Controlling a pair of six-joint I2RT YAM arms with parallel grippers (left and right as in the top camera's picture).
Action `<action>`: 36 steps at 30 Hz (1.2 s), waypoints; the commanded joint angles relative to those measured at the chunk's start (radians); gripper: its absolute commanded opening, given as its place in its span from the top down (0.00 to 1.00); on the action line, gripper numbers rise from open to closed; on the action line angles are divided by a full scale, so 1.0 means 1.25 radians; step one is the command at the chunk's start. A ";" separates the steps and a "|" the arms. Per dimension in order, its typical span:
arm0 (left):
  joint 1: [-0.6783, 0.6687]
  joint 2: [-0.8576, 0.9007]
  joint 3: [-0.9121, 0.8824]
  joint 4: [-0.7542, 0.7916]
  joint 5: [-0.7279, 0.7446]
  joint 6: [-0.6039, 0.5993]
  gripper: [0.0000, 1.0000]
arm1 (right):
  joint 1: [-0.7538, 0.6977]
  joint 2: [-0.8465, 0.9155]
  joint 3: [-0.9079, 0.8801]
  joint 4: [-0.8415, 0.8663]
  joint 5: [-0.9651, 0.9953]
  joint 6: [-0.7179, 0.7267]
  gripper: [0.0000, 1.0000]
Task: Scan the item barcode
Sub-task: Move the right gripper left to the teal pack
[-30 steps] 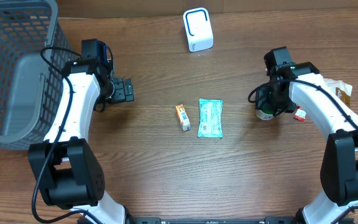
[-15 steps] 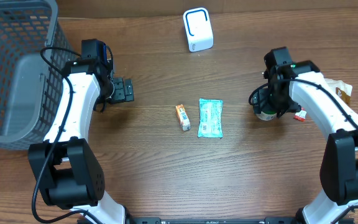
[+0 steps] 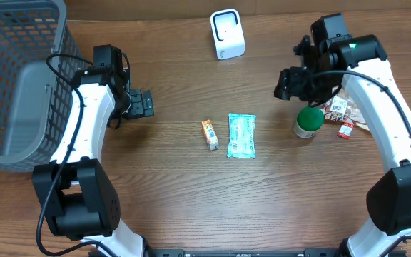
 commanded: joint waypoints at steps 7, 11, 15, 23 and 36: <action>-0.002 0.004 0.002 0.000 -0.004 0.015 0.00 | 0.128 -0.002 -0.099 0.124 -0.054 0.015 0.33; -0.002 0.004 0.002 0.000 -0.004 0.015 0.00 | 0.179 -0.002 -0.168 0.215 -0.016 0.070 0.35; -0.002 0.004 0.002 0.000 -0.004 0.015 0.00 | 0.218 -0.002 -0.240 0.315 0.060 0.155 0.39; -0.002 0.004 0.002 0.000 -0.004 0.015 0.00 | 0.248 -0.002 -0.363 0.462 0.163 0.228 0.43; -0.002 0.004 0.002 0.000 -0.004 0.015 0.00 | 0.248 0.003 -0.429 0.542 0.144 0.255 0.41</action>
